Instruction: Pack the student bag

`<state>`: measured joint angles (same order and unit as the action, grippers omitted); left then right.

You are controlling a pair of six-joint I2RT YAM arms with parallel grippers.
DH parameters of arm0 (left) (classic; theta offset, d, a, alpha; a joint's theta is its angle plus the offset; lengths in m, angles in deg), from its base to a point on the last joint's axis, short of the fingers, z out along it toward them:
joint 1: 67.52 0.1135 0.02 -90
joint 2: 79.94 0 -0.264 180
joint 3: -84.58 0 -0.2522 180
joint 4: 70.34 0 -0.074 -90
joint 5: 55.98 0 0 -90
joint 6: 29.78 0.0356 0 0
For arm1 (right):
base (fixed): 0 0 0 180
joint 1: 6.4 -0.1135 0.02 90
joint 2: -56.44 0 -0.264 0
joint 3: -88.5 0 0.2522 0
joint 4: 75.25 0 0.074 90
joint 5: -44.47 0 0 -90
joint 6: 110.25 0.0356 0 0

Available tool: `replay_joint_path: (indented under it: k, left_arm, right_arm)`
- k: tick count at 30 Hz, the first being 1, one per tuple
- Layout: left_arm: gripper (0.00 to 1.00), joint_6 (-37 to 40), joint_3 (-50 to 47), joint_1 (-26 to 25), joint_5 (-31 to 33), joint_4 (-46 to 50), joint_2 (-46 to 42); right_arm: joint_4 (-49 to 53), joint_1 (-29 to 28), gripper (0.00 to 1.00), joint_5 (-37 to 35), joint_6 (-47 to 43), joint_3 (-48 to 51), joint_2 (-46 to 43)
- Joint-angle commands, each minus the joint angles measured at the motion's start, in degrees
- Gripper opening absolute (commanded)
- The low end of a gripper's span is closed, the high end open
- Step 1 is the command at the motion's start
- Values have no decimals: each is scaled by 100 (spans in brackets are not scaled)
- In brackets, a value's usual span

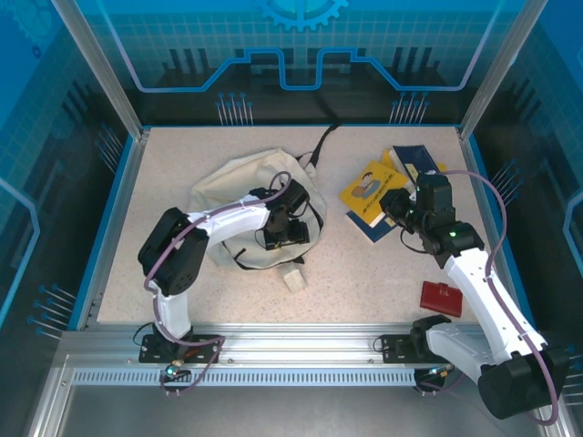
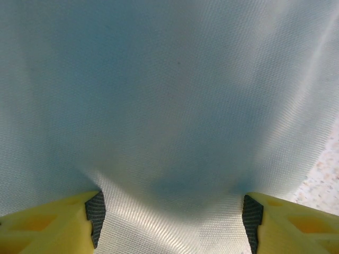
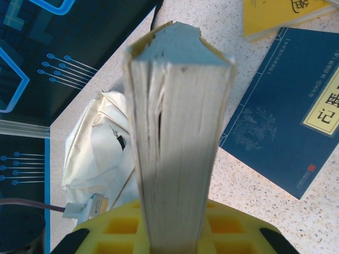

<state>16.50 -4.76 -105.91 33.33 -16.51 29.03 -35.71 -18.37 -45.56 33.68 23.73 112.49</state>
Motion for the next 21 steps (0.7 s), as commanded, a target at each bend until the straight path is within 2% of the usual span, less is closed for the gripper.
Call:
replay_joint_path:
  k: [1,3,7,9,14,21]
  left_arm:
    - [67,154,359,-89,146,450,337]
    - [62,232,468,-93,167,538,483]
    - [41,343,496,-105,253,472,393]
    - [34,388,517,-93,239,420,249]
    - [27,585,634,-75,205,420,-78]
    - [8,1056,818,44,158,553,-524]
  right_arm:
    - [-187,-60,13,-193,-19,-68,-121]
    - [-163,-79,13,-216,-15,-68,-114]
    - [-161,-115,13,-216,-31,-52,-101]
    - [-165,-130,13,-212,-40,-50,-86]
    - [-168,-153,13,-224,-31,-41,-52]
    - [-137,-167,13,-229,-16,-11,-58]
